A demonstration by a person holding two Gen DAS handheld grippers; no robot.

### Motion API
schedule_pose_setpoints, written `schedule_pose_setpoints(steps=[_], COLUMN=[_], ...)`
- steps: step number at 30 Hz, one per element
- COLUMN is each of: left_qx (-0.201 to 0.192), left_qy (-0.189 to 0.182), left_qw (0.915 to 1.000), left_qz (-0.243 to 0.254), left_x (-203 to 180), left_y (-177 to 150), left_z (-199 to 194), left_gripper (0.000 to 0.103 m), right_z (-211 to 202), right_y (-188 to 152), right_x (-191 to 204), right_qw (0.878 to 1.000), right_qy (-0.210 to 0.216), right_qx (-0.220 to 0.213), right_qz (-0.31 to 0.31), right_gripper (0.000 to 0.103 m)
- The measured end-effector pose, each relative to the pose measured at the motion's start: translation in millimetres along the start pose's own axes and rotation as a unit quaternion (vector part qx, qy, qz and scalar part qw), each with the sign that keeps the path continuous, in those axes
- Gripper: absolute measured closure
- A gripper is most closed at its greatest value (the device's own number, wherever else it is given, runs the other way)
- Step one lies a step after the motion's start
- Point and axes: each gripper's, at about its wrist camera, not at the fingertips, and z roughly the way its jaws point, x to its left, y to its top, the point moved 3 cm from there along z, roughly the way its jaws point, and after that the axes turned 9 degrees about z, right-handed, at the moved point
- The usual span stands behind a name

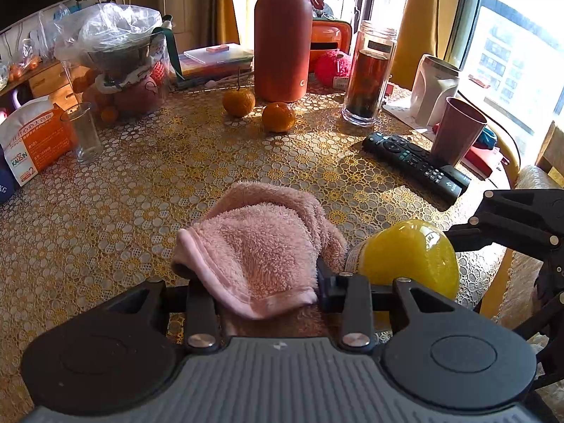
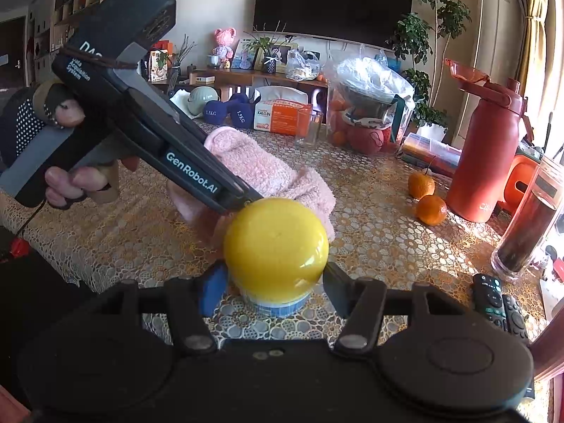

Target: Clean container

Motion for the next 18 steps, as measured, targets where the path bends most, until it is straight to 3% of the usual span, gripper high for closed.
schedule_pose_setpoints(steps=[12, 18], left_qx=[0.029, 0.031], left_qy=[0.071, 0.081], left_qw=[0.9966, 0.9944], left_qz=[-0.03, -0.06], left_x=[43.0, 65.0], left_y=[-25.9, -36.9], left_z=[4.3, -1.7], left_gripper=[0.066, 0.065], right_z=[4.2, 8.9], right_y=[5.7, 10.3], right_x=[-0.7, 0.0], right_qw=[1.0, 1.0], right_qy=[-0.004, -0.014], right_qx=[0.002, 0.007], right_qz=[0.014, 0.026], right_gripper=[0.044, 0.044])
